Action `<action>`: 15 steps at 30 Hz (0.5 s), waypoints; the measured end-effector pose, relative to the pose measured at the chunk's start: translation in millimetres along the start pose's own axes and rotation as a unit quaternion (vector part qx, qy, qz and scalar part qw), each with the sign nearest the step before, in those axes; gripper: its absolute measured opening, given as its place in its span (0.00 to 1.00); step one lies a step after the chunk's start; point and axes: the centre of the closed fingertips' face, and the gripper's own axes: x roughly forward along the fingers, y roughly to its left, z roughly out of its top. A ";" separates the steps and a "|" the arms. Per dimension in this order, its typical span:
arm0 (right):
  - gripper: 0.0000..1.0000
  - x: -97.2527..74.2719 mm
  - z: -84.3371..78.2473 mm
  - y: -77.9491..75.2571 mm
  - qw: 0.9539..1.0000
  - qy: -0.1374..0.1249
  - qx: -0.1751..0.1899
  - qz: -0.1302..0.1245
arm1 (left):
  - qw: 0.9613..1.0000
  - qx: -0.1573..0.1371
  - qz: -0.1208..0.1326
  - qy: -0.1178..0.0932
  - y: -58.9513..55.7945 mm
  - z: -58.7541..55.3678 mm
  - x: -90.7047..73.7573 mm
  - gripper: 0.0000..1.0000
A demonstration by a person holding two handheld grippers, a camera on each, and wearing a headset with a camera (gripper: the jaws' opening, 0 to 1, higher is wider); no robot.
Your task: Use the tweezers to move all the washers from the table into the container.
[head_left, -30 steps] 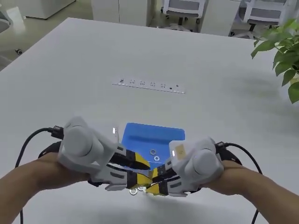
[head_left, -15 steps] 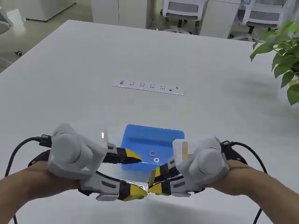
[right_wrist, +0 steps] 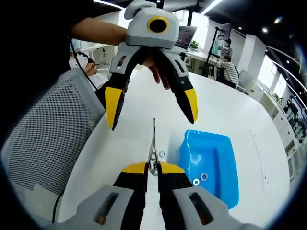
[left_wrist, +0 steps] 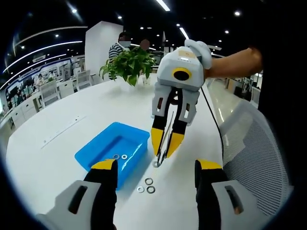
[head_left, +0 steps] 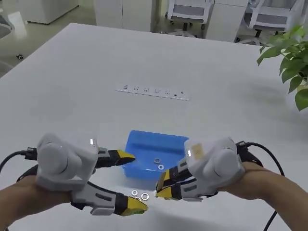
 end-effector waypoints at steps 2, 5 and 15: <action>0.09 -3.3 0.7 -1.5 1.000 0.000 0.000 -0.001 | 1.000 -0.001 0.003 0.000 0.4 -0.3 -0.8 0.72; 0.09 -6.9 1.8 -3.2 1.000 0.001 0.000 -0.001 | 1.000 -0.003 0.006 -0.003 1.0 0.8 -2.4 0.74; 0.09 -17.4 3.7 -9.2 1.000 -0.002 0.007 -0.009 | 1.000 -0.009 0.014 -0.007 1.2 1.3 -6.0 0.78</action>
